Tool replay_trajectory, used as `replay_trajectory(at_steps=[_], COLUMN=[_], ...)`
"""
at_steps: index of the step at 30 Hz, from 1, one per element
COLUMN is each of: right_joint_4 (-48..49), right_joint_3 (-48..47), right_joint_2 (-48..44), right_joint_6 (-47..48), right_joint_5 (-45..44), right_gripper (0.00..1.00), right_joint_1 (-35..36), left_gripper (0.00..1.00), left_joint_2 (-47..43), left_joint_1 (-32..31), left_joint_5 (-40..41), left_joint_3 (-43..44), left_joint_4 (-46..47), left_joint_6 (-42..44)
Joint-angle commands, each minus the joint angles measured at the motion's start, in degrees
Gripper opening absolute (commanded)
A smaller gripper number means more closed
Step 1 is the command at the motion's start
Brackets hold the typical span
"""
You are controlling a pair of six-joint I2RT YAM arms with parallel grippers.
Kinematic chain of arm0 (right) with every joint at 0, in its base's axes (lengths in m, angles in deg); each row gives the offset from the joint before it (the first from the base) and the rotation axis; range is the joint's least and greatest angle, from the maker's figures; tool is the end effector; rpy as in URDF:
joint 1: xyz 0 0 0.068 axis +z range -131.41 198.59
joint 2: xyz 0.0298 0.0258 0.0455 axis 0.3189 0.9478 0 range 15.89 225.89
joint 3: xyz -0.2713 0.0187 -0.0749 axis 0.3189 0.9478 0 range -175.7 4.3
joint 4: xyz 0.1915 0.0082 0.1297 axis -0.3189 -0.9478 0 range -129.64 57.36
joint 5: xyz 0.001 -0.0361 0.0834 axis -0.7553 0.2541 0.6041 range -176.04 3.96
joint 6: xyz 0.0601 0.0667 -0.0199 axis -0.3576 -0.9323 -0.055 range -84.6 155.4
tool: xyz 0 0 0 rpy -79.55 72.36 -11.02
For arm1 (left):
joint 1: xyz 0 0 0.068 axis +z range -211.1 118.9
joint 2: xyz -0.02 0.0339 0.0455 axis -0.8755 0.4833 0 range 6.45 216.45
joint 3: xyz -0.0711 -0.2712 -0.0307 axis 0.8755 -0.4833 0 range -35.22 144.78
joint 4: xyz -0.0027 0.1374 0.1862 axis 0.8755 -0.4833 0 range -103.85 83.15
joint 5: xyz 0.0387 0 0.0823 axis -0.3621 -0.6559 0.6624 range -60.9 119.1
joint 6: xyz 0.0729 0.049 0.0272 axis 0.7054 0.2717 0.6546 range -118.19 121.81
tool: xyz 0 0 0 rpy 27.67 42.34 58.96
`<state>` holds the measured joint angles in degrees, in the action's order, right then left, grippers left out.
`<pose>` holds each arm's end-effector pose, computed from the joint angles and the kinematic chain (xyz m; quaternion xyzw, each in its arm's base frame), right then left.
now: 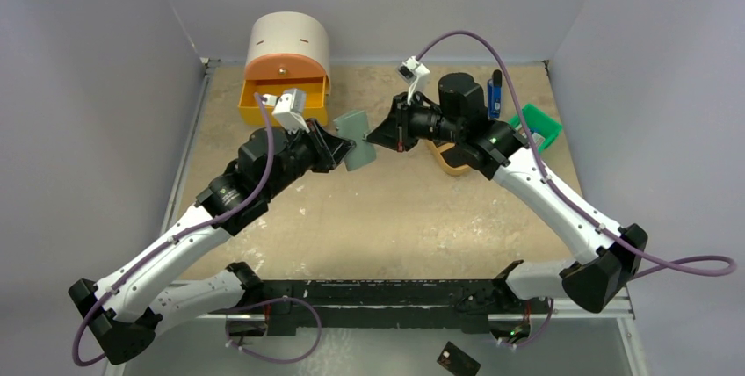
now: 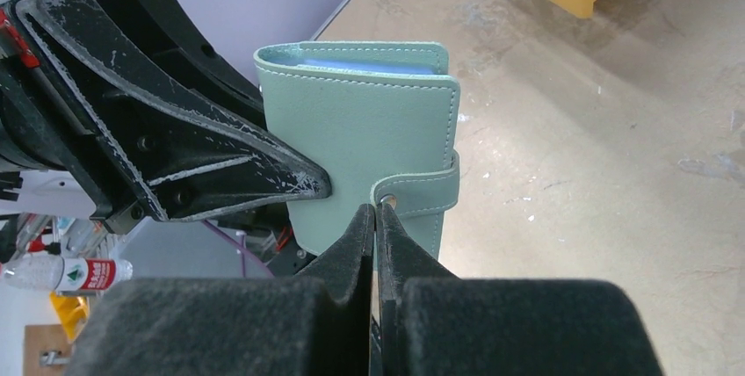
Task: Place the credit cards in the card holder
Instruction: Close the card holder at the center of the board.
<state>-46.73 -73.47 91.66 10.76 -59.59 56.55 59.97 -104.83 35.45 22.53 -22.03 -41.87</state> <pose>0.2201 0.2184 0.4151 -0.2306 0.7352 0.4700 0.4305 0.1640 -0.1443 0.3793 -0.0349 0.7702 -0.4082 0.4889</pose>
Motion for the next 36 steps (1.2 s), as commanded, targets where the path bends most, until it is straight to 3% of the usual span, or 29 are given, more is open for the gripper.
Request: replay_trajectory(at_steps=[1,36], right_joint_4=[-1.64,3.43], right_joint_3=[-2.96,-1.24], right_joint_2=[0.23,0.58], right_joint_6=[2.14,-2.34], right_joint_5=[-0.16,-4.27], right_gripper=[0.00,0.00], right_joint_1=[0.87,1.66], left_gripper=[0.00,0.00], left_joint_2=[-0.83,-0.49], left_joint_1=[0.07,0.01], left_joint_5=[-0.71,-9.64], left_joint_3=[3.60,1.92], left_joint_4=[4.98,9.71], left_joint_6=[0.62,-1.89])
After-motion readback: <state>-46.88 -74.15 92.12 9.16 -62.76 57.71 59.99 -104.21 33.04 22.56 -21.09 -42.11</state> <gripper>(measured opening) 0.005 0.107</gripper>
